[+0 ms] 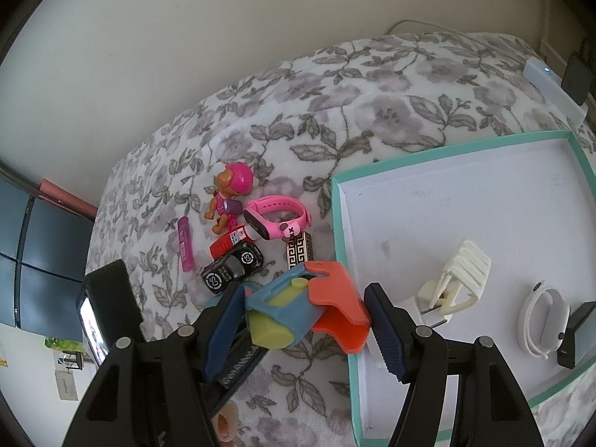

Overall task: Organize rigid objects
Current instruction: 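Carry both items into the teal-rimmed tray and open both grippers to release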

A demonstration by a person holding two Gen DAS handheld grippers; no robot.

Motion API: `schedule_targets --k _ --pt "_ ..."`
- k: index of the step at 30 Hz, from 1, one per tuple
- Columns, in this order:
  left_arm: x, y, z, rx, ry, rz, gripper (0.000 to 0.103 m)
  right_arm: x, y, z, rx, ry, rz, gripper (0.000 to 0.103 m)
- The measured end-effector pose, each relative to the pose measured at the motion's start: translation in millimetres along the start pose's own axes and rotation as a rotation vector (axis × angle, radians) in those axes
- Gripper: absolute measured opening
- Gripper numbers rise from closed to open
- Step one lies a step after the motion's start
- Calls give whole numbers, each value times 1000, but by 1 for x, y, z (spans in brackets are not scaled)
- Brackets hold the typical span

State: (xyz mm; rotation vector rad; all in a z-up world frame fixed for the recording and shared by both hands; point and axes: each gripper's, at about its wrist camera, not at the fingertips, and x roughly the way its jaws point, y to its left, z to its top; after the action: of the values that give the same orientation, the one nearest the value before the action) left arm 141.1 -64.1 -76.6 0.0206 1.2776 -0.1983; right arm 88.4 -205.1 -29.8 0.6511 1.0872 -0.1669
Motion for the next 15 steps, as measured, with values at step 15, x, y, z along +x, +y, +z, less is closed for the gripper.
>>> schedule_targets --k 15 --pt "-65 -14 21 -82 -71 9 73 -43 -35 11 85 -94 24 69"
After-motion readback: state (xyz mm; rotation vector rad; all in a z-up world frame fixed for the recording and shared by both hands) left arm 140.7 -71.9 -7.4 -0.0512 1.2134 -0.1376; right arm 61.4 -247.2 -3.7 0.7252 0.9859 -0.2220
